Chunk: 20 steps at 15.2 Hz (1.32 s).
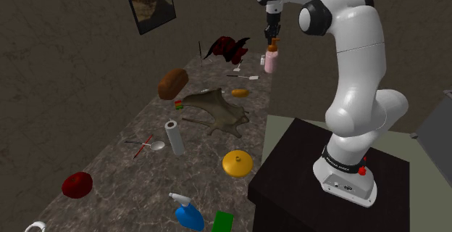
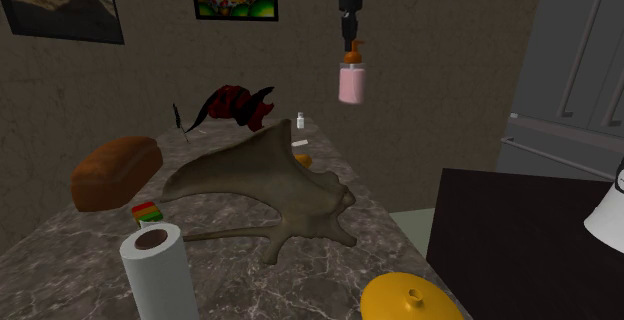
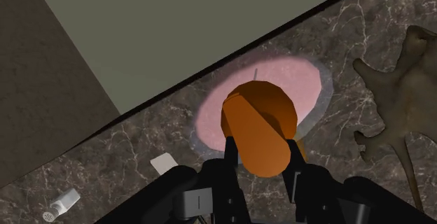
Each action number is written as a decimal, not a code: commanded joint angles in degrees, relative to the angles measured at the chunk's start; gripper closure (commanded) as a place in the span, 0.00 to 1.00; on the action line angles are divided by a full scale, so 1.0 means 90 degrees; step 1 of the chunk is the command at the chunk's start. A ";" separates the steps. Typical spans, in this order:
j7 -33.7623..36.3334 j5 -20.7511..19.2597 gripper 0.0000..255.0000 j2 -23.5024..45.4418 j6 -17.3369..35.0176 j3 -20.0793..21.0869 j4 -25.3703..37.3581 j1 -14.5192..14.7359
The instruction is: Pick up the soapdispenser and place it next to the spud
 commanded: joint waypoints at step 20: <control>-0.0110 0.0075 1.00 0.0256 0.1595 0.0036 -0.1341 0.0014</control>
